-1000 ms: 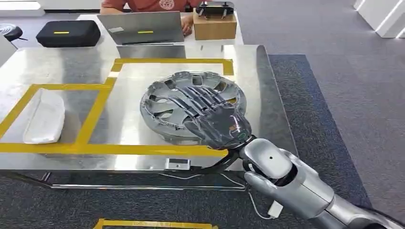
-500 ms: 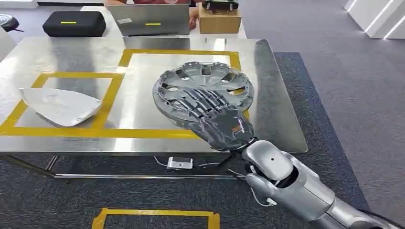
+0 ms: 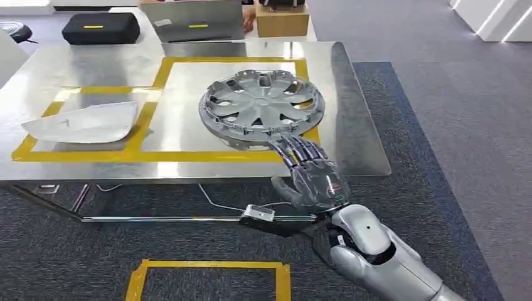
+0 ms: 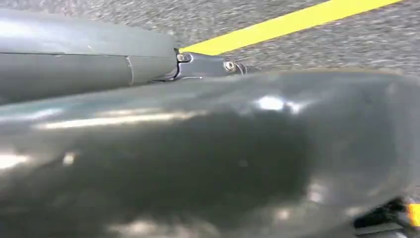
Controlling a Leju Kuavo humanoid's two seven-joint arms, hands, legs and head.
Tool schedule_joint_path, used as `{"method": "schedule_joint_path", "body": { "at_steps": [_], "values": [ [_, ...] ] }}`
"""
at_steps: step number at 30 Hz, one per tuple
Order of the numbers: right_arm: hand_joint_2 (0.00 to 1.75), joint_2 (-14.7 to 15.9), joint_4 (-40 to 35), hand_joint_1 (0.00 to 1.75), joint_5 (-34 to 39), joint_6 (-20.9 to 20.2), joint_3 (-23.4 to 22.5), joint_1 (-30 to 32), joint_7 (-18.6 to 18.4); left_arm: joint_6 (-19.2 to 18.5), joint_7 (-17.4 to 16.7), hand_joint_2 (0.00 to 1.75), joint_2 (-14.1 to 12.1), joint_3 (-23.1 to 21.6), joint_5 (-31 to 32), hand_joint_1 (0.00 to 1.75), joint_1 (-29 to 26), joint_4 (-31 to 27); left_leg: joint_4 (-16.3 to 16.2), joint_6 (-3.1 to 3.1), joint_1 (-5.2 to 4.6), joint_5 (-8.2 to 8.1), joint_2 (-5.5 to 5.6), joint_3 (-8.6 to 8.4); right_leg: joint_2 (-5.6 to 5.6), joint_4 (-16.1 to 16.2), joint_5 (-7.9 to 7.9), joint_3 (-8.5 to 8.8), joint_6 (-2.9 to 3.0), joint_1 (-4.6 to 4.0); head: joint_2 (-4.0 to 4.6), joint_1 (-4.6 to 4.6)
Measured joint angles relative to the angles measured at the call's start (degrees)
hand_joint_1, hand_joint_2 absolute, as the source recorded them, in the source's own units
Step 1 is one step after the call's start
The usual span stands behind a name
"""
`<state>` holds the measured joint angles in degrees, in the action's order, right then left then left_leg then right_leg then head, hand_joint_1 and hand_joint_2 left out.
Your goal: Take the parts from the cabinet and place them on the table.
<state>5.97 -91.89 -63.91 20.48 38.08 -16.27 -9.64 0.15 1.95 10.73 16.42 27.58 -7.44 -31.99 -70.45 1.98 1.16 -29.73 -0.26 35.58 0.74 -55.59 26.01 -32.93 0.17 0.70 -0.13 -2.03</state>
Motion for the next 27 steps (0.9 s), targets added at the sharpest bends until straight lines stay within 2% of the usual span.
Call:
{"method": "schedule_joint_path", "body": {
  "at_steps": [1,2,3,4,5,6,7,8,9,10,11,12,13,14,15,16,17,18,19,21,22,23,24,26,27],
  "values": [
    [1.75,0.0,0.0,0.0,0.0,0.0,-0.3,0.4,0.0,0.0,0.0,0.0,0.1,-0.1,0.0,0.0,-0.1,-0.4,4.5,0.43,0.37,1.17,0.01,-3.07,-0.14,-0.7,-0.23,-0.96,-0.37,0.25,0.0,0.07],
    [1.75,-0.1,0.0,0.0,0.2,0.0,-0.8,0.8,-0.1,0.0,0.0,0.0,0.3,-0.4,-0.2,0.0,-0.1,-0.7,9.3,0.98,0.89,0.18,0.29,-6.27,-0.31,-1.6,-0.42,-1.79,-0.72,0.13,-0.02,0.15],
    [1.75,-0.1,-0.1,0.0,0.6,0.2,-1.4,1.3,-0.4,0.0,-0.1,0.0,0.5,-0.7,-0.6,0.0,-0.1,-1.1,12.4,0.69,0.39,-1.12,1.0,-7.97,-0.37,-2.4,-0.59,-2.6,-1.17,0.03,-0.02,0.53],
    [1.75,-0.2,-0.1,0.0,0.9,0.5,-2.2,2.2,-0.6,0.0,-0.2,0.0,0.7,-0.9,-0.9,0.0,-0.2,-1.5,12.6,-0.33,0.45,-1.66,1.04,-7.63,-0.31,-2.4,-1.16,-2.97,-1.72,-0.1,-0.02,0.33],
    [1.75,-0.2,-0.1,0.0,1.0,0.8,-2.9,3.2,-0.9,0.0,-0.2,0.0,0.8,-0.9,-1.2,0.0,-0.3,-1.7,12.4,-0.78,0.29,-1.36,1.07,-7.25,-0.33,-2.4,-1.76,-3.2,-2.13,-0.07,-0.02,0.44],
    [0.0,-0.2,-0.1,0.0,1.2,1.3,-3.5,4.5,-1.1,0.1,-0.3,0.0,0.9,-1.0,-1.6,0.0,-0.6,-1.8,12.2,-1.26,0.04,-1.06,1.04,-6.95,-0.35,-2.2,-2.23,-3.27,-2.46,0.04,0.0,0.41],
    [0.0,-0.2,0.0,0.0,1.7,2.5,-4.5,6.5,-1.1,0.4,-0.3,0.0,0.9,-1.2,-2.2,0.0,-1.0,-1.9,12.4,-2.15,0.26,-0.5,0.84,-6.54,-0.35,-2.1,-2.08,-3.84,-2.84,0.23,0.0,0.46],
    [0.0,-0.2,0.2,0.0,3.0,4.2,-6.2,9.1,-1.1,1.0,-0.3,0.0,1.1,-1.6,-2.9,0.0,-1.3,-2.4,12.5,-2.89,0.27,0.05,0.56,-5.9,-0.4,-3.0,0.16,-4.21,-3.08,0.39,-0.02,0.28],
    [0.0,-0.5,0.5,0.0,6.0,5.5,-8.0,11.6,-0.7,1.5,-0.2,0.0,1.1,-2.2,-3.7,0.0,-1.6,-2.7,12.5,-3.58,0.1,0.59,0.6,-5.18,-0.46,-5.9,3.64,-5.34,-3.19,0.38,0.0,0.13],
    [0.0,-0.7,1.5,0.0,9.6,7.0,-9.7,13.8,0.2,2.1,-0.1,0.0,1.2,-2.7,-4.6,0.0,-1.7,-2.9,12.5,-3.96,-0.11,1.24,0.59,-4.29,-0.54,-10.3,7.1,-6.64,-3.21,0.37,0.0,0.07],
    [0.0,-0.7,2.7,0.0,12.1,8.4,-11.1,15.5,1.1,2.4,-0.1,0.0,1.2,-3.1,-5.3,0.0,-1.8,-3.0,12.4,-4.15,-0.37,1.91,0.59,-3.37,-0.58,-14.9,9.92,-7.77,-3.22,0.33,-0.02,0.09],
    [0.0,-0.7,4.2,0.0,13.9,9.8,-12.5,17.0,1.8,2.7,-0.1,0.0,1.2,-3.7,-5.8,0.0,-1.8,-3.1,12.4,-4.27,-0.62,2.55,0.58,-2.5,-0.58,-18.2,11.18,-8.32,-3.13,0.3,0.0,0.09],
    [0.0,-0.8,5.2,0.0,14.4,10.5,-13.5,18.3,2.1,2.9,-0.1,0.0,1.2,-4.1,-6.0,0.0,-1.9,-3.2,12.3,-4.36,-0.91,3.11,0.54,-1.64,-0.59,-19.8,10.66,-8.0,-2.95,0.22,-0.02,0.07],
    [0.0,-0.9,6.0,0.0,14.6,10.5,-14.3,19.3,1.7,3.0,-0.1,0.0,1.2,-4.4,-6.4,0.0,-2.0,-3.3,12.3,-4.45,-1.18,3.67,0.38,-0.85,-0.63,-19.1,8.72,-6.51,-2.57,0.0,-0.02,0.09],
    [0.0,-0.9,6.8,0.0,15.0,10.1,-15.1,20.1,0.1,3.1,-0.1,0.0,1.2,-4.8,-7.0,0.0,-2.1,-3.3,12.3,-4.47,-1.48,4.24,0.19,-0.19,-0.63,-16.4,6.3,-3.95,-2.01,-0.31,0.0,0.07],
    [0.0,-1.0,8.1,0.0,16.2,9.5,-15.8,20.7,-1.9,3.3,0.0,0.0,1.1,-5.3,-7.9,0.0,-2.1,-3.3,12.3,-4.48,-1.74,4.73,0.05,0.32,-0.62,-11.9,4.6,-0.27,-1.12,-0.73,0.0,0.13],
    [0.0,-1.1,9.6,0.0,18.6,9.1,-16.5,21.5,-2.6,3.8,0.0,0.0,1.2,-5.8,-8.9,0.0,-1.9,-3.3,12.3,-4.55,-1.79,5.2,0.03,0.6,-0.61,-6.3,4.54,4.04,-0.12,-1.32,-0.02,0.15],
    [0.0,-1.2,11.6,0.0,22.2,9.0,-17.3,22.4,-2.9,4.4,0.1,0.0,1.3,-6.7,-10.2,0.0,-1.8,-3.3,12.2,-4.34,-2.23,5.54,0.1,0.73,-0.28,-1.4,6.21,7.25,0.68,-1.92,-0.02,0.11],
    [0.0,-1.2,13.9,0.0,25.2,9.0,-18.1,23.3,-2.7,5.1,0.3,0.0,1.4,-7.4,-11.3,0.0,-1.7,-3.3,12.3,-4.14,-2.15,6.13,0.05,0.77,-0.07,1.1,6.88,8.57,0.42,-1.66,-0.02,0.26],
    [0.0,-1.6,21.4,0.0,32.9,8.5,-20.4,24.4,-0.3,6.6,0.9,0.0,1.3,-9.2,-14.0,0.0,-1.3,-3.3,13.0,-3.6,-1.77,7.39,0.07,0.99,-0.1,1.5,6.36,8.24,0.48,-2.04,-0.02,0.11],
    [0.0,-2.0,24.2,0.0,35.0,8.2,-21.4,25.2,0.8,6.5,0.9,0.0,1.1,-10.0,-14.1,0.0,-1.3,-3.2,13.3,-3.26,-2.24,8.12,0.2,1.22,-0.03,2.3,5.34,7.92,0.56,-1.67,-0.02,0.04],
    [0.0,-2.3,27.0,0.0,36.1,7.4,-22.2,25.6,1.6,5.5,0.7,0.0,0.5,-11.0,-13.2,0.0,-1.1,-2.8,12.7,-2.89,-2.18,6.2,0.38,1.73,0.44,2.7,4.34,7.97,0.56,-1.14,-0.02,0.18],
    [0.0,-2.3,29.5,0.0,37.2,6.4,-22.9,25.6,1.5,4.0,0.8,0.0,-0.6,-12.4,-12.9,0.0,-1.2,-2.4,10.8,-2.53,-2.03,2.74,0.42,2.2,0.21,2.7,3.65,7.13,1.12,-1.03,0.0,0.31],
    [0.0,-2.9,35.3,0.0,39.7,4.6,-24.3,25.1,0.4,0.6,1.9,0.0,-3.6,-14.9,-13.7,0.0,-1.8,-2.1,3.0,-1.79,-1.35,-4.03,0.42,3.46,-0.03,2.3,2.37,5.37,1.27,-1.01,0.0,0.63],
    [0.0,-3.3,39.2,0.0,41.9,3.3,-25.6,24.6,0.6,0.2,2.0,0.0,-4.9,-15.9,-14.7,0.0,-2.3,-2.1,-1.3,-1.34,-1.14,-5.9,0.41,3.79,-0.02,2.0,1.84,4.45,1.13,-0.98,0.0,0.59]
  ]
}}
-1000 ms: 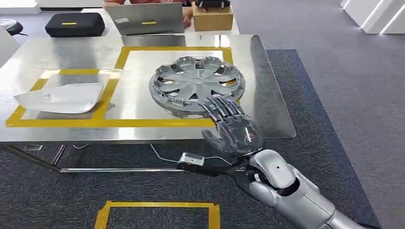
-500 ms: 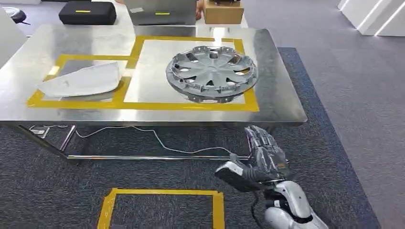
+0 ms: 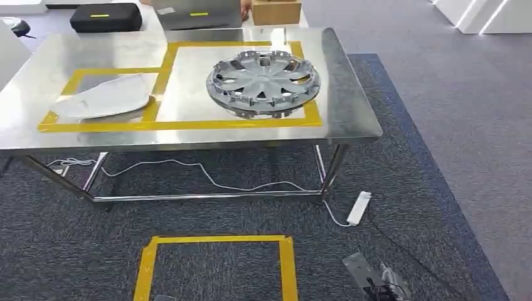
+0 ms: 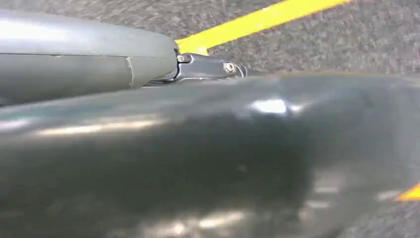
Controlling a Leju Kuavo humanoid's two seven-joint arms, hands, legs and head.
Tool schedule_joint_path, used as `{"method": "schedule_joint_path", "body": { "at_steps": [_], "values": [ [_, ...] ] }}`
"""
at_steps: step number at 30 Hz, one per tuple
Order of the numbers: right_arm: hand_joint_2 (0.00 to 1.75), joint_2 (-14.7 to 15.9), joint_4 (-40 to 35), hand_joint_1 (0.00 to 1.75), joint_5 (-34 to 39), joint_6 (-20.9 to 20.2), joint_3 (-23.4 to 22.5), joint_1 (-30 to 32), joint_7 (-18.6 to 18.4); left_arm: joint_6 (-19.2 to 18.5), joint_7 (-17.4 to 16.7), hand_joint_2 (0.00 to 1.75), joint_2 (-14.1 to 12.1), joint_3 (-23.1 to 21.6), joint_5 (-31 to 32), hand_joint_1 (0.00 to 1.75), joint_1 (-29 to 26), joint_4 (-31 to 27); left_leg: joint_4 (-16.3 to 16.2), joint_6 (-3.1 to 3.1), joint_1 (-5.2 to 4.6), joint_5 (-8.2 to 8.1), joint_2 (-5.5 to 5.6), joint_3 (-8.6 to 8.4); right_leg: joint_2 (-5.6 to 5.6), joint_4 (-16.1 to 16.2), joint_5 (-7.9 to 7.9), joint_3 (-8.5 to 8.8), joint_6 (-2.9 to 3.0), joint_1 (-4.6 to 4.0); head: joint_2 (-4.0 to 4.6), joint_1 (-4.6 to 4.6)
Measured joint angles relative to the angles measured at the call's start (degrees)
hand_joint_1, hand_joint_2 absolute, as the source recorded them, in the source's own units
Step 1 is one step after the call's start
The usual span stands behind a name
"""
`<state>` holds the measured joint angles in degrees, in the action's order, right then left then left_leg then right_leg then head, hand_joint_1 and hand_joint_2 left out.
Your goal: Take the parts from the cabinet and place them on the table.
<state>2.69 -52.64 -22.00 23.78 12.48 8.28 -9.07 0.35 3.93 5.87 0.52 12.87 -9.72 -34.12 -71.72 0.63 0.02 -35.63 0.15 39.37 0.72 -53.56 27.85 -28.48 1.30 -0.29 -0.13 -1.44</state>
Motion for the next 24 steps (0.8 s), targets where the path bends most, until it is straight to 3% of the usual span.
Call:
{"method": "schedule_joint_path", "body": {
  "at_steps": [1,2,4,5,6,7,10,11,12,14,15,16,18,19,20,21,22,23,24],
  "values": [
    [0.0,-0.4,4.4,0.0,2.4,-1.4,-1.5,-0.7,0.9,0.3,0.4,0.0,-1.2,-0.8,-1.2,0.0,-0.2,0.1,-2.4,0.32,0.21,0.37,-0.01,-0.18,0.02,-0.5,-0.41,-1.03,-0.18,0.07,0.0,0.09],
    [0.0,-0.8,9.1,0.0,4.9,-2.5,-3.1,-1.3,2.2,1.0,2.2,0.0,-1.9,-1.6,-2.3,0.0,0.2,1.5,-2.4,0.65,0.42,2.18,-0.01,-1.13,0.17,-1.1,-0.75,-2.13,-0.46,0.23,0.0,0.13],
    [0.0,-1.5,17.4,0.0,8.2,-4.0,-6.3,-3.2,4.3,2.1,6.8,0.0,-3.5,-2.4,-3.7,0.0,2.9,6.9,3.4,1.12,0.81,6.17,-0.01,-5.77,0.52,-2.7,-1.29,-4.57,-1.1,0.69,0.0,0.11],
    [0.0,-1.7,20.9,0.0,8.8,-4.4,-7.6,-4.1,4.5,2.1,8.3,0.0,-4.0,-2.8,-3.8,0.0,4.2,9.1,8.1,1.39,1.1,6.54,0.01,-9.1,0.52,-3.6,-1.52,-5.61,-1.45,0.86,0.0,0.18],
    [0.0,-1.8,23.9,0.0,9.1,-4.7,-8.9,-4.9,4.5,2.3,9.0,0.0,-4.3,-3.3,-4.2,0.0,5.4,10.8,13.0,1.67,1.01,3.88,0.34,-12.21,0.52,-4.5,-1.69,-6.64,-1.77,0.64,-0.02,0.24],
    [0.0,-1.9,26.4,0.0,9.0,-5.1,-9.9,-5.5,4.9,2.8,9.0,0.0,-4.7,-3.5,-4.4,0.0,6.1,12.3,14.1,0.32,0.71,3.49,0.56,-12.58,0.4,-5.0,-2.02,-6.94,-2.1,0.64,-0.02,0.11],
    [0.0,-2.6,31.3,0.0,8.0,-5.8,-11.0,-7.1,5.3,4.3,9.0,0.0,-5.1,-4.4,-3.0,0.0,7.4,16.0,13.8,-0.95,0.59,4.41,0.16,-11.27,-0.24,-4.8,-3.6,-7.27,-3.21,0.8,-0.02,0.13],
    [0.0,-2.6,32.4,0.0,7.2,-6.0,-11.1,-7.6,4.9,5.2,8.8,0.0,-5.0,-5.1,-2.4,0.0,7.8,16.7,13.9,-1.73,0.89,5.17,-0.37,-10.64,-0.53,-5.2,-2.52,-7.63,-3.52,0.96,-0.02,0.2],
    [0.0,-2.9,32.9,0.0,6.2,-6.6,-11.0,-7.9,4.2,6.1,8.1,0.0,-5.0,-5.6,-1.9,0.0,8.1,17.1,13.9,-2.29,0.87,5.89,-0.44,-9.77,-0.54,-6.8,0.85,-8.26,-3.77,0.95,0.0,-0.13],
    [0.0,-3.5,33.6,0.0,4.8,-7.2,-10.9,-8.9,3.2,7.3,7.3,0.0,-4.8,-6.6,-1.1,0.0,8.4,17.5,13.9,-2.6,0.78,7.46,-0.57,-7.91,-0.54,-14.1,8.09,-10.32,-4.05,1.0,0.0,-0.17],
    [0.0,-3.7,33.9,0.0,4.1,-7.4,-10.9,-9.5,2.6,7.9,6.5,0.0,-4.7,-7.0,-0.8,0.0,8.5,17.6,13.8,-2.6,0.71,8.31,-0.63,-6.77,-0.55,-18.2,10.3,-10.78,-4.11,0.99,0.0,-0.22],
    [0.0,-3.8,34.1,0.0,3.2,-7.8,-10.7,-10.1,1.9,8.2,5.4,0.0,-4.5,-7.5,-0.7,0.0,8.4,17.6,13.7,-2.6,0.66,9.12,-0.72,-5.65,-0.55,-21.0,10.54,-10.55,-4.11,0.99,0.0,-0.2],
    [0.0,-3.9,34.3,0.0,2.1,-8.5,-10.5,-10.6,0.7,8.6,2.1,0.0,-4.4,-8.3,-0.7,0.0,7.7,16.8,13.7,-2.39,0.65,10.65,-0.85,-3.83,-0.56,-20.4,6.08,-7.38,-3.94,0.97,-0.02,-0.24],
    [0.0,-4.0,34.3,0.0,1.8,-8.8,-10.4,-10.8,0.2,9.2,0.1,0.0,-4.3,-8.6,-0.8,0.0,6.8,15.2,13.7,-2.21,0.65,11.37,-0.9,-3.02,-0.56,-17.2,3.63,-4.29,-3.75,0.97,-0.02,-0.22],
    [0.0,-4.0,34.4,0.0,1.6,-8.8,-10.2,-11.0,-0.1,9.9,-2.0,0.0,-4.1,-8.9,-0.9,0.0,5.9,13.8,13.7,-2.01,0.65,12.06,-0.89,-2.37,-0.57,-12.3,2.82,-0.5,-3.45,0.97,-0.02,-0.22],
    [0.0,-4.1,34.4,0.0,1.6,-8.8,-10.1,-11.2,-0.3,10.8,-3.7,0.0,-4.0,-9.2,-0.7,0.0,5.2,12.4,13.6,-1.74,0.58,12.7,-0.85,-2.11,-0.7,-6.0,4.35,4.13,-3.07,0.94,-0.02,-0.22],
    [0.0,-4.1,34.4,0.0,1.6,-8.7,-10.0,-11.4,-0.3,11.5,-5.3,0.0,-3.7,-9.5,-0.2,0.0,4.3,10.7,13.5,-1.42,0.35,13.29,-0.81,-1.86,-0.72,-0.1,6.01,7.48,-2.89,0.73,-0.02,-0.24],
    [0.0,-4.2,34.6,0.0,1.7,-8.7,-9.9,-11.7,-0.4,11.9,-6.5,0.0,-3.6,-9.9,0.1,0.0,3.4,8.9,13.8,-1.12,0.42,14.27,-0.88,-1.79,-0.78,0.9,6.67,7.66,-2.89,0.69,-0.02,-0.13],
    [0.0,-4.2,34.9,0.0,1.7,-8.7,-9.9,-11.7,-0.6,12.1,-7.5,0.0,-3.6,-10.3,0.4,0.0,2.8,7.4,14.3,-0.81,0.62,15.06,-0.89,-1.75,-0.79,0.5,6.23,7.1,-2.73,0.45,-0.02,-0.33]
  ]
}}
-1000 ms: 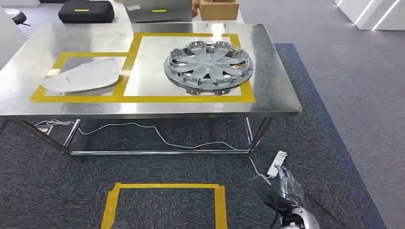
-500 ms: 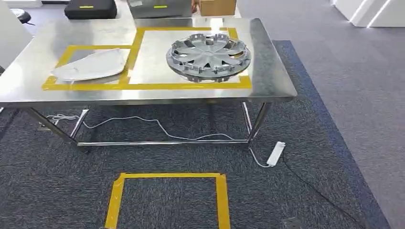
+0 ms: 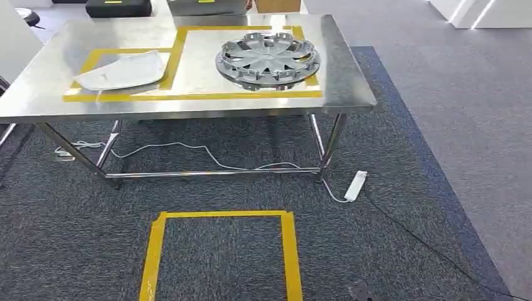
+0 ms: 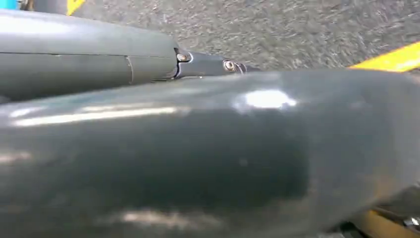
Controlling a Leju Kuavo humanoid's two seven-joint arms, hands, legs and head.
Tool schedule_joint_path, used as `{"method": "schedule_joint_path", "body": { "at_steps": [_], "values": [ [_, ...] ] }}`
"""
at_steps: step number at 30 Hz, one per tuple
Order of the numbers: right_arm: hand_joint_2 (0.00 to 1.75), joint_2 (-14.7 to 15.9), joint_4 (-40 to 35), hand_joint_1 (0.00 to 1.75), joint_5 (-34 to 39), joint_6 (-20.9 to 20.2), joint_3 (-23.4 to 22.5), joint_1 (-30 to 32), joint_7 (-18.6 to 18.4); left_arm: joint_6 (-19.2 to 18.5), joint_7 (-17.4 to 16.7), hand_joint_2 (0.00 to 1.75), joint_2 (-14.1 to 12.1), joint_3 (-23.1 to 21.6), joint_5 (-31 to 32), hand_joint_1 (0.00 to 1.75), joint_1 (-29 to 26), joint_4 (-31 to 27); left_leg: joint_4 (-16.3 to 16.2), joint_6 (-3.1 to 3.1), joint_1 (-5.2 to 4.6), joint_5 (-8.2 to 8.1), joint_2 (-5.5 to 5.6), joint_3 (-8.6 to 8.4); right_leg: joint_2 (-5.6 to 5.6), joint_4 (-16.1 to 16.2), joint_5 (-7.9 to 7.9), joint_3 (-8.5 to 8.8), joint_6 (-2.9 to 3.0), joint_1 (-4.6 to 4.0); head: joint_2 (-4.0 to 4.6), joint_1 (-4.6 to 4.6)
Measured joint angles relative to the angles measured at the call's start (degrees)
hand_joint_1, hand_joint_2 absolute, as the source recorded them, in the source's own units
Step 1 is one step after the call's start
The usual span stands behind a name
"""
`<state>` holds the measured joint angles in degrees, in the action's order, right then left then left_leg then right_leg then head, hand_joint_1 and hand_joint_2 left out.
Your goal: Take the parts from the cabinet and place them on the table.
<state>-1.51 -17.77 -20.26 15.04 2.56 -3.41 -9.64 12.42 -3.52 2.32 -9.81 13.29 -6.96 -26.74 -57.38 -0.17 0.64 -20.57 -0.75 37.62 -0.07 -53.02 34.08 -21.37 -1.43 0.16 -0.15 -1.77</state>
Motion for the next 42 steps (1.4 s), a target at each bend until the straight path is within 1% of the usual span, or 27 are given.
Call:
{"method": "schedule_joint_path", "body": {
  "at_steps": [2,3,5,6,7,9,11,13,14,17,19,21,22,23,24,26,27,28,29,32,33,35,37,38,39,41,42],
  "values": [
    [0.0,-0.1,0.3,0.0,0.0,0.0,0.0,0.0,0.0,0.0,-1.4,0.0,0.0,-0.7,0.1,0.0,-1.5,-2.5,0.5,0.8,0.12,0.31,0.2,0.47,0.35,0.1,-1.59,-1.28,1.02,0.27,0.02,0.04],
    [0.0,-0.3,0.4,0.0,0.0,0.0,0.0,0.0,-0.2,0.0,-1.9,0.0,0.0,-0.8,0.1,0.0,-2.2,-3.7,-0.6,0.94,0.24,-2.41,0.36,1.05,0.58,-0.1,-2.24,-2.11,1.47,0.26,0.0,0.26],
    [0.0,-0.3,0.5,0.0,-0.4,-0.1,0.1,0.2,-0.4,0.3,-2.7,0.0,0.0,-1.3,0.6,0.0,-3.4,-5.5,-8.3,1.15,0.28,-11.16,0.4,2.56,0.68,-0.3,-3.85,-4.15,2.25,0.1,0.02,0.52],
    [0.0,-0.3,0.7,0.0,-0.8,-0.2,0.2,0.2,-0.7,0.6,-2.8,0.0,0.0,-1.7,0.7,0.0,-3.4,-5.8,-12.8,1.28,0.28,-13.77,0.39,2.94,0.75,-0.5,-4.69,-5.23,2.33,-0.06,0.02,0.55],
    [0.0,-0.3,0.8,0.0,-1.2,-0.4,0.3,0.2,-0.9,1.0,-2.8,0.0,0.0,-1.8,0.8,0.0,-3.4,-5.8,-16.4,1.35,0.27,-14.39,0.4,2.94,0.87,-0.8,-5.36,-6.39,2.39,-0.19,0.02,0.52],
    [0.0,-0.4,1.0,0.0,-1.5,-0.5,0.6,0.1,-1.1,1.4,-2.4,0.0,0.0,-2.0,1.1,0.0,-3.1,-5.8,-18.2,1.17,0.21,-10.68,0.42,1.11,1.04,-1.9,-6.63,-8.53,2.29,-0.46,0.0,0.52],
    [0.0,-0.6,1.0,0.0,-2.0,-0.6,0.7,0.1,-1.1,2.3,-1.3,0.0,0.0,-2.3,1.1,0.0,-2.8,-5.8,-12.3,0.48,0.05,-7.11,0.46,-4.49,1.05,-3.3,-7.83,-11.51,2.06,-0.59,0.02,0.52],
    [0.0,-0.8,1.0,0.0,-2.1,-0.9,0.9,0.0,-0.4,3.5,-0.9,0.0,0.1,-2.4,1.2,0.0,-2.4,-5.8,-0.5,-0.38,-0.52,-10.98,0.55,-12.81,0.97,-4.7,-8.52,-13.13,1.47,-0.89,0.02,0.59],
    [0.0,-0.9,1.0,0.0,-2.1,-1.1,1.0,0.0,0.0,3.9,-0.9,0.0,0.2,-2.6,1.2,0.0,-2.0,-5.8,1.4,-0.43,-0.51,-12.13,0.56,-13.48,1.14,-4.8,-9.16,-13.44,1.15,-0.78,0.0,0.48],
    [0.0,-1.0,1.1,0.0,-1.8,-1.5,1.0,-0.1,0.3,4.8,-0.5,0.0,0.5,-2.9,0.9,0.0,-1.7,-5.1,1.6,-1.51,-0.71,-10.19,0.44,-11.81,1.07,-4.3,-11.27,-14.06,0.13,-0.53,0.02,0.52],
    [0.0,-1.1,1.3,0.0,-0.9,-1.8,1.1,-0.1,0.4,5.2,0.6,0.0,0.5,-2.9,0.2,0.0,-0.8,-3.7,1.6,-2.4,-0.43,-8.58,0.02,-9.95,0.36,-7.3,-5.17,-15.51,-0.55,-0.11,0.02,0.48],
    [0.0,-1.2,1.3,0.0,-0.4,-1.8,1.0,0.1,0.6,5.2,2.0,0.0,0.6,-2.8,-0.1,0.0,-0.1,-2.5,1.6,-2.39,-0.46,-6.83,0.01,-7.73,0.31,-14.9,2.06,-17.06,-1.12,0.11,0.02,0.3],
    [0.0,-1.2,1.4,0.0,0.1,-1.8,1.0,0.1,0.8,5.2,2.7,0.0,0.6,-2.8,-0.1,0.0,0.3,-1.6,1.5,-2.31,-0.45,-5.9,-0.05,-6.5,0.31,-18.5,3.56,-17.22,-1.27,0.11,0.02,0.19],
    [0.0,-1.2,1.4,0.0,0.8,-1.8,1.0,0.0,1.0,5.2,3.4,0.0,0.6,-2.8,-0.3,0.0,0.8,-0.6,1.4,-2.17,-0.42,-4.86,-0.12,-5.17,0.31,-21.2,2.4,-16.92,-1.35,0.13,0.0,0.06],
    [0.0,-1.1,1.4,0.0,1.5,-1.9,0.8,0.1,1.2,5.2,3.9,0.0,0.7,-2.8,-0.4,0.0,1.2,0.2,1.3,-2.0,-0.41,-3.99,-0.23,-3.95,0.31,-21.7,-0.31,-15.85,-1.43,0.2,0.0,0.04],
    [0.0,-1.1,1.4,0.0,2.8,-2.0,0.2,0.4,1.7,5.4,4.9,0.0,0.9,-2.7,-0.6,0.0,2.0,2.0,0.9,-1.6,-0.27,-2.44,-0.33,-1.69,0.3,-17.0,-5.29,-10.69,-1.42,0.38,0.0,0.04],
    [0.0,-1.1,1.4,0.0,3.4,-2.1,0.0,0.4,2.0,5.4,5.4,0.0,1.0,-2.6,-0.6,0.0,2.4,2.7,0.7,-1.3,-0.26,-1.65,-0.29,-1.13,0.29,-11.4,-4.62,-6.28,-1.5,0.52,0.0,0.0],
    [0.0,-1.2,1.4,0.0,4.1,-2.2,-0.2,0.3,2.4,5.4,5.8,0.0,1.0,-2.6,-0.7,0.0,2.7,3.2,0.5,-0.92,-0.54,-1.08,-0.19,-0.61,0.29,-4.2,-1.87,-0.8,-1.36,0.42,0.0,-0.26],
    [0.0,-1.2,1.4,0.0,4.8,-2.3,-0.7,0.3,2.6,5.5,6.1,0.0,1.1,-2.6,-0.7,0.0,3.0,3.8,0.3,-0.64,-0.56,-0.28,-0.21,-0.42,0.01,0.8,0.15,1.17,-0.62,0.35,-0.02,-0.33],
    [0.0,-1.2,1.7,0.0,7.1,-2.9,-2.3,0.6,3.6,5.6,6.8,0.0,1.2,-2.2,-1.0,0.0,3.5,5.7,1.2,0.47,-0.32,2.24,-0.16,0.0,0.15,-0.2,-0.87,-0.6,0.79,0.0,0.02,-0.24],
    [0.0,-1.3,1.9,0.0,7.9,-3.1,-2.9,0.6,3.9,5.7,7.0,0.0,1.2,-2.0,-1.1,0.0,3.6,6.3,0.7,0.73,-0.01,0.61,0.07,0.59,0.48,-0.3,-1.65,-1.42,1.48,0.22,0.0,0.04],
    [0.0,-1.3,2.0,0.0,8.9,-3.2,-4.1,1.0,4.3,5.8,7.3,0.0,1.2,-1.9,-1.1,0.0,3.4,6.9,-5.2,1.07,-0.04,-7.88,0.14,1.62,0.58,-0.4,-3.14,-3.26,2.37,0.01,0.0,0.46],
    [0.0,-1.3,2.0,0.0,9.4,-3.3,-4.8,1.1,4.7,5.9,7.6,0.0,1.2,-1.7,-1.1,0.0,3.6,7.4,-14.4,1.24,-0.06,-13.51,0.18,2.65,0.66,-0.7,-4.74,-5.36,2.55,-0.32,0.0,0.54],
    [0.0,-1.3,2.0,0.0,9.5,-3.3,-5.3,1.1,4.8,5.9,7.7,0.0,1.2,-1.7,-1.0,0.0,3.8,7.6,-17.6,1.18,-0.07,-13.48,0.21,2.54,0.69,-1.0,-5.44,-6.39,2.6,-0.5,0.02,0.52],
    [0.0,-1.3,2.0,0.0,9.7,-3.5,-5.6,1.1,5.0,5.9,7.7,0.0,1.2,-1.7,-0.9,0.0,3.9,7.8,-18.4,0.99,-0.1,-11.62,0.25,1.71,0.75,-1.5,-6.11,-7.35,2.61,-0.66,0.02,0.52],
    [0.0,-1.3,2.0,0.0,9.9,-3.5,-6.0,1.2,5.1,5.9,7.8,0.0,1.2,-1.6,-0.7,0.0,4.0,8.0,-13.9,0.15,-0.39,-7.5,0.28,-2.92,0.69,-2.6,-7.23,-9.86,2.54,-0.93,0.02,0.59],
    [0.0,-1.3,2.0,0.0,10.0,-3.5,-6.3,1.2,5.1,5.9,7.8,0.0,1.2,-1.6,-0.7,0.0,4.1,8.1,-8.7,-0.57,-0.67,-7.4,0.35,-6.76,0.62,-3.0,-7.69,-10.85,2.41,-1.01,0.02,0.57]
  ]
}}
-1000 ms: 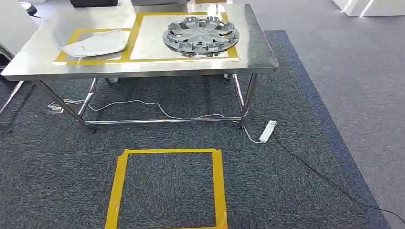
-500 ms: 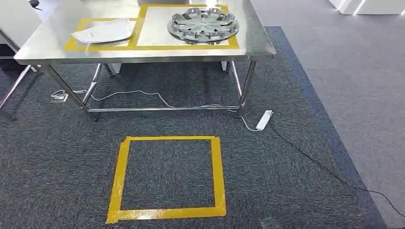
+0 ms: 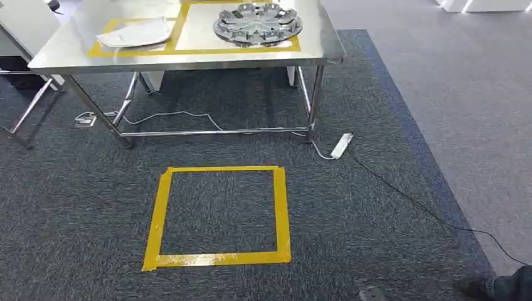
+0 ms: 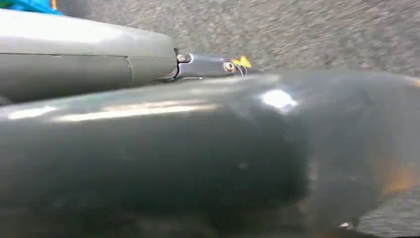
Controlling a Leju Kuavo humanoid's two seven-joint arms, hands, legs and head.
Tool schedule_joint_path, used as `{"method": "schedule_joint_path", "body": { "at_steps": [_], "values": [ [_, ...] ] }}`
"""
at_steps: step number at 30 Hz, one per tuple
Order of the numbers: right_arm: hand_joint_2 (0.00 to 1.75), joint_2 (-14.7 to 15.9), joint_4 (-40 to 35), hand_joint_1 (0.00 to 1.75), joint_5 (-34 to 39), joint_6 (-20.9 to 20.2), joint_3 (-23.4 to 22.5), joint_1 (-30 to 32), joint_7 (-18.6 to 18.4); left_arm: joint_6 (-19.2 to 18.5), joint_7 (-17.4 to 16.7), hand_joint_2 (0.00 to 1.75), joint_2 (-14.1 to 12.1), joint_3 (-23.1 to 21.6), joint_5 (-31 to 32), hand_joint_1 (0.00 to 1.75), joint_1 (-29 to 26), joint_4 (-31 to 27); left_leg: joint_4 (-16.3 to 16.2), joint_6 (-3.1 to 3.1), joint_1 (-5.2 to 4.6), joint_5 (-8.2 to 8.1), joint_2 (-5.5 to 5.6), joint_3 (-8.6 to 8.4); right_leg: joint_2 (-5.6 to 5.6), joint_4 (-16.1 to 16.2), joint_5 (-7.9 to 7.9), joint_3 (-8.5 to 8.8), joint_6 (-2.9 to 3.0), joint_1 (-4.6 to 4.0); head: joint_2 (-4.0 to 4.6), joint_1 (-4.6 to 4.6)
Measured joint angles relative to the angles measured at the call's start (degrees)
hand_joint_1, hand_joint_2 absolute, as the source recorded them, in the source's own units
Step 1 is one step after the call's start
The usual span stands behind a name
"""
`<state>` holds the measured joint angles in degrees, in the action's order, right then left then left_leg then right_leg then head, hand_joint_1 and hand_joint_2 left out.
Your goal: Take the parts from the cabinet and place them on the table.
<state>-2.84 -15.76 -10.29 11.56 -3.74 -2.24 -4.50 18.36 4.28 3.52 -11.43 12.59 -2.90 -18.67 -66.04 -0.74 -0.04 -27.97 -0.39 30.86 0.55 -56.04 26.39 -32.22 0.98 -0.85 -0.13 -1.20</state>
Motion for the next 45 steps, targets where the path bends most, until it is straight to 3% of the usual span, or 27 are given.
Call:
{"method": "schedule_joint_path", "body": {
  "at_steps": [1,2,4,6,7,8,10,11,12,13,15,17,19,20,22,23,24,26,34,35,37,38,39,42,43,44,45],
  "values": [
    [0.0,-0.2,0.0,0.0,0.1,0.0,-0.3,0.0,0.0,0.0,0.0,0.0,-0.3,0.0,0.1,0.0,0.1,0.0,5.7,-0.68,-0.45,-1.85,0.13,-4.36,-0.01,-0.4,-0.34,-0.6,-0.25,-0.07,-0.02,-0.05],
    [0.0,-0.2,0.0,0.0,0.2,0.0,-0.5,0.1,0.0,0.1,0.0,0.0,-0.2,0.0,0.2,0.0,0.3,0.0,10.0,-0.79,-0.52,-3.1,0.08,-6.68,0.0,-0.8,-0.75,-1.09,-0.55,-0.13,-0.02,0.13],
    [0.0,-0.2,0.0,0.0,0.3,0.1,-0.7,0.1,0.1,0.1,0.0,0.0,-0.2,0.0,0.3,0.0,0.6,0.1,10.6,-0.66,-0.8,-3.44,0.08,-5.92,0.23,-0.9,-1.85,-1.86,-1.18,0.06,-0.02,0.2],
    [0.0,-0.1,0.0,0.0,0.3,0.0,-0.9,0.3,0.2,0.2,0.0,0.0,0.0,0.0,0.7,0.0,0.3,0.1,11.4,-1.17,-0.12,-2.38,-0.19,-5.05,0.12,-1.2,-1.86,-2.51,-1.75,0.06,0.0,0.18],
    [0.0,-0.1,0.0,0.0,0.4,0.0,-1.1,0.4,0.2,0.2,-0.2,0.0,-0.1,0.1,0.7,0.0,0.2,0.1,11.4,-1.54,-0.15,-1.88,-0.3,-4.52,-0.29,-2.5,0.53,-3.38,-2.13,0.07,0.0,0.24],
    [0.0,-0.2,0.0,0.0,0.5,-0.1,-1.3,0.6,0.2,0.2,-0.4,0.0,-0.2,0.1,0.9,0.0,0.1,0.1,11.3,-1.85,-0.14,-1.23,-0.31,-3.77,-0.39,-5.6,4.41,-4.4,-2.57,0.38,-0.02,-0.09],
    [0.0,-0.2,0.0,0.0,0.6,-0.1,-1.5,0.6,0.2,0.2,-0.7,0.0,-0.1,0.1,1.3,0.0,-0.1,0.0,11.3,-1.74,-0.2,0.0,-0.37,-2.19,-0.41,-14.1,9.6,-6.7,-3.18,0.84,0.0,0.0],
    [0.0,-0.2,0.0,0.0,0.7,-0.1,-1.8,0.6,0.2,0.2,-1.2,0.0,-0.1,0.1,1.5,0.0,-0.2,0.0,11.2,-1.63,-0.18,0.57,-0.48,-1.35,-0.38,-17.5,9.8,-7.37,-3.45,0.99,0.0,-0.11],
    [0.0,-0.2,0.0,0.0,0.7,-0.2,-1.9,0.7,0.2,0.1,-1.6,0.0,-0.1,0.1,1.7,0.0,-0.5,-0.2,11.1,-1.48,-0.12,1.08,-0.57,-0.75,-0.37,-18.6,8.28,-7.04,-3.65,1.14,0.0,-0.11],
    [0.0,-0.2,0.0,0.0,0.8,-0.2,-1.9,0.9,0.2,0.1,-1.7,0.0,-0.1,0.1,1.8,0.0,-0.7,-0.4,11.0,-1.3,-0.06,1.54,-0.64,-0.13,-0.38,-17.5,6.0,-5.57,-3.8,1.32,0.0,-0.09],
    [0.0,-0.2,0.0,0.0,0.9,-0.4,-2.0,1.0,0.2,0.0,-2.7,0.0,-0.1,0.0,2.0,0.0,-1.2,-1.0,10.7,-0.74,0.15,2.24,-0.65,0.86,-0.33,-7.9,2.52,1.5,-3.95,1.67,0.0,-0.11],
    [0.0,-0.2,0.0,0.0,1.0,-0.5,-2.2,0.8,0.3,0.0,-3.1,0.0,-0.1,0.0,2.4,0.0,-1.5,-1.9,10.2,-0.16,-0.12,2.66,-0.61,1.27,-0.43,0.9,4.44,7.77,-3.88,1.57,-0.02,-0.29],
    [0.0,-0.2,0.0,0.0,1.1,-0.5,-2.2,0.7,0.3,0.0,-3.3,0.0,-0.2,0.0,2.4,0.0,-1.5,-2.4,9.6,0.3,-0.34,2.76,-0.59,1.77,-0.63,2.2,5.68,7.13,-2.81,1.78,-0.02,-0.22],
    [0.0,-0.2,0.0,0.0,1.1,-0.5,-2.2,0.9,0.3,0.0,-3.3,0.0,-0.3,0.0,2.4,0.0,-1.6,-2.6,9.7,-0.83,-0.38,1.54,-0.48,1.82,-0.46,2.2,5.73,7.06,-2.85,1.73,0.0,-0.04],
    [0.0,-0.2,0.0,0.0,1.1,-0.6,-2.2,1.4,0.3,0.0,-3.4,0.0,-0.4,0.0,2.4,0.0,-2.0,-2.9,9.7,-1.13,-0.31,1.33,-0.45,1.69,-0.34,2.1,5.59,7.14,-2.35,1.5,0.0,0.17],
    [0.0,-0.2,0.0,0.0,1.1,-0.7,-2.3,1.4,0.3,0.0,-3.5,0.0,-0.4,0.0,2.5,0.0,-2.2,-3.1,9.9,-1.48,-0.23,2.69,-0.45,1.72,-0.32,2.0,5.47,7.02,-2.19,1.35,0.0,0.22],
    [0.0,-0.2,0.0,0.0,1.1,-0.7,-2.3,1.3,0.3,0.0,-3.8,0.0,-0.4,0.0,2.6,0.0,-2.4,-3.4,10.0,-1.35,-0.16,4.26,-0.41,1.78,-0.31,1.9,5.31,6.94,-2.06,1.22,-0.02,0.26],
    [0.0,-0.2,0.0,0.0,1.0,-1.0,-2.3,1.3,0.6,-0.2,-5.4,0.0,-0.5,-0.1,3.0,0.0,-2.9,-4.4,10.3,-0.21,0.03,4.33,-0.32,1.79,-0.26,1.9,5.12,6.72,-1.84,1.1,-0.02,0.28],
    [0.0,-0.2,0.0,0.0,-0.4,-0.2,-2.3,1.3,1.9,-1.1,-11.1,0.0,-1.0,-0.6,5.0,0.0,-6.8,-12.9,10.3,0.26,0.09,4.08,-0.33,1.84,-0.24,1.7,5.25,6.61,-1.69,1.03,0.0,0.24],
    [0.0,-0.2,0.0,0.0,-0.9,0.1,-2.3,1.3,1.9,-1.2,-11.6,0.0,-1.2,-0.7,5.2,0.0,-7.2,-13.8,10.1,0.34,0.03,3.85,-0.32,1.97,-0.24,1.9,5.16,6.63,-1.81,1.29,0.0,0.24],
    [0.0,-0.2,0.0,0.0,-2.1,0.6,-2.3,1.2,1.9,-1.4,-12.7,0.0,-1.5,-0.9,5.7,0.0,-8.1,-15.9,10.9,-0.83,-0.19,4.04,-0.08,1.82,0.23,2.8,4.86,7.14,-2.52,1.26,0.0,0.5],
    [0.0,-0.2,0.0,0.0,-2.6,0.6,-2.2,1.3,1.9,-1.7,-13.2,0.0,-1.4,-1.2,5.9,0.0,-8.4,-16.8,12.9,-0.92,0.89,5.05,0.08,0.85,0.32,2.8,5.23,7.62,-2.44,1.18,-0.02,0.48],
    [0.0,-0.2,0.0,0.0,-3.1,0.7,-2.1,1.2,1.9,-2.0,-13.6,0.0,-1.5,-1.5,6.2,0.0,-8.7,-17.6,13.7,-0.66,0.82,5.48,0.32,0.6,-0.04,1.8,6.29,7.05,-2.71,1.08,0.0,0.2],
    [0.0,-0.2,0.0,0.0,-3.7,0.7,-1.9,1.0,1.5,-2.2,-14.8,0.0,-1.7,-1.8,6.8,0.0,-9.5,-19.7,13.8,-0.5,1.15,5.91,1.01,1.28,-0.42,-10.7,13.56,0.78,-3.78,1.84,0.0,-0.02],
    [0.0,-0.2,0.0,0.0,-3.8,0.7,-1.8,1.0,1.5,-2.2,-15.0,0.0,-1.7,-2.0,6.8,0.0,-9.8,-20.2,13.7,-0.29,1.23,6.03,1.38,1.49,-0.4,-13.9,14.32,-0.85,-4.19,2.18,-0.02,0.04],
    [0.0,-0.2,0.0,0.0,-3.9,0.7,-1.8,1.1,1.4,-2.2,-15.0,0.0,-1.8,-2.2,6.9,0.0,-10.1,-20.5,13.5,-0.01,1.44,6.11,1.84,1.72,-0.41,-14.0,13.39,-0.94,-4.55,2.51,0.0,0.02],
    [0.0,-0.2,0.0,0.0,-4.0,0.8,-1.8,1.2,1.4,-2.2,-15.1,0.0,-1.8,-2.3,6.9,0.0,-10.3,-20.8,13.1,0.42,1.79,6.08,2.44,2.04,-0.45,-11.2,11.08,0.38,-4.98,2.81,0.0,0.02]
  ]
}}
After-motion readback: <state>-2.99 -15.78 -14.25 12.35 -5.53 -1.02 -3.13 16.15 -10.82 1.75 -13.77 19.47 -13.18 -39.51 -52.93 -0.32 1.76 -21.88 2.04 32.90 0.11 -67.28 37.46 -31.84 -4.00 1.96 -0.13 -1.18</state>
